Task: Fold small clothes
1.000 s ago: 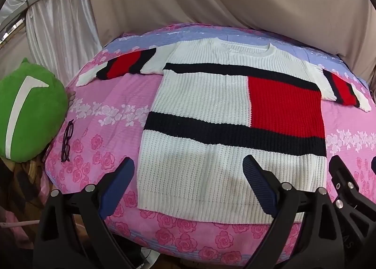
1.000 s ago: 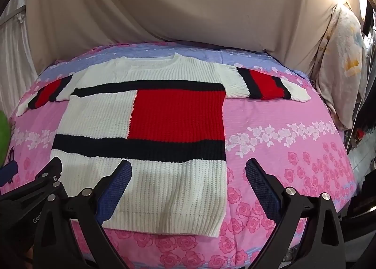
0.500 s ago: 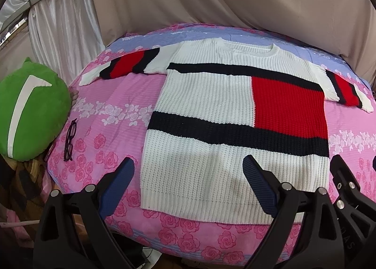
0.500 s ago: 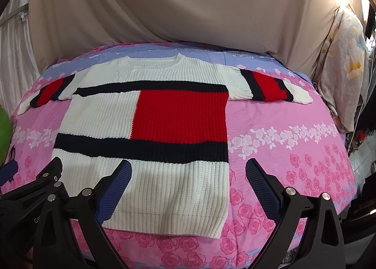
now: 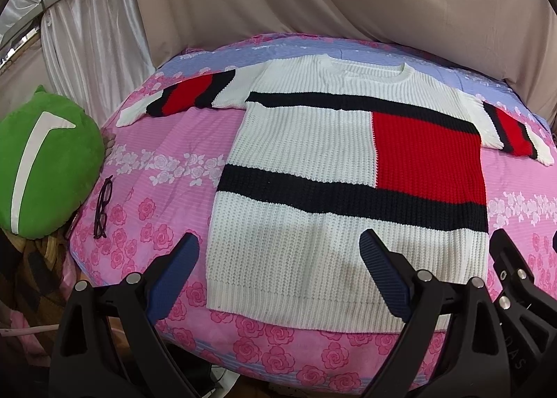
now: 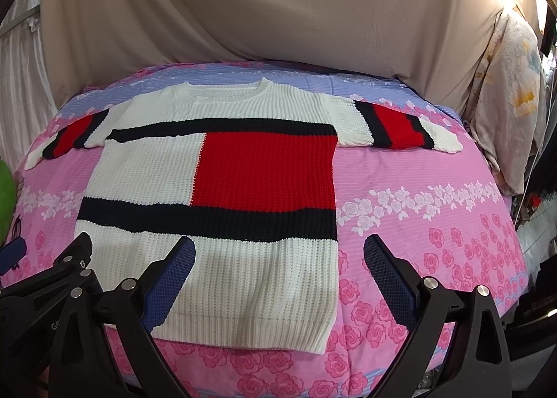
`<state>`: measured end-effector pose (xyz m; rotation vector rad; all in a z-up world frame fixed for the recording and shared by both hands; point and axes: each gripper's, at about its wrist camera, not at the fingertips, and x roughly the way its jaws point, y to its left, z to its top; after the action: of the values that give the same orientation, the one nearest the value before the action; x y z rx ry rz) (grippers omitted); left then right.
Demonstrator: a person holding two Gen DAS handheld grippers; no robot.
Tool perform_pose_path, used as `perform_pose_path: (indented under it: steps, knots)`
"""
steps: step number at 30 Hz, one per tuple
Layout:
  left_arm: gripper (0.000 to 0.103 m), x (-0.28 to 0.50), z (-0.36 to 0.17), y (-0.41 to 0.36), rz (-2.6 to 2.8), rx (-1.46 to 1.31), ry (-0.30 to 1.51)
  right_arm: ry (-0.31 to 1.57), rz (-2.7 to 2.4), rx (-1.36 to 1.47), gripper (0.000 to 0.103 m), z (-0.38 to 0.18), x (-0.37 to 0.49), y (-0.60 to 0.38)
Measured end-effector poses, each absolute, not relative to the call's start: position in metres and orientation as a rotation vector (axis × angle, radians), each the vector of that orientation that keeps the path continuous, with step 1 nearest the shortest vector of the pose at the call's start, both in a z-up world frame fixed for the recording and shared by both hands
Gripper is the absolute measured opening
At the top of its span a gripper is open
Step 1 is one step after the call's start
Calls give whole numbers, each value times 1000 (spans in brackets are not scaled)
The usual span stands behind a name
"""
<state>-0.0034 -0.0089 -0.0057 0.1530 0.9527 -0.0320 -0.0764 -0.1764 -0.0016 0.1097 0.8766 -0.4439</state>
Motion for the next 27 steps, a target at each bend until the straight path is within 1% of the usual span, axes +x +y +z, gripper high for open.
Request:
perform_pose_path:
  steps: [27]
  knots:
    - [91, -4, -7, -9, -32, 157, 953, 881, -445, 109, 96, -3, -74, -179]
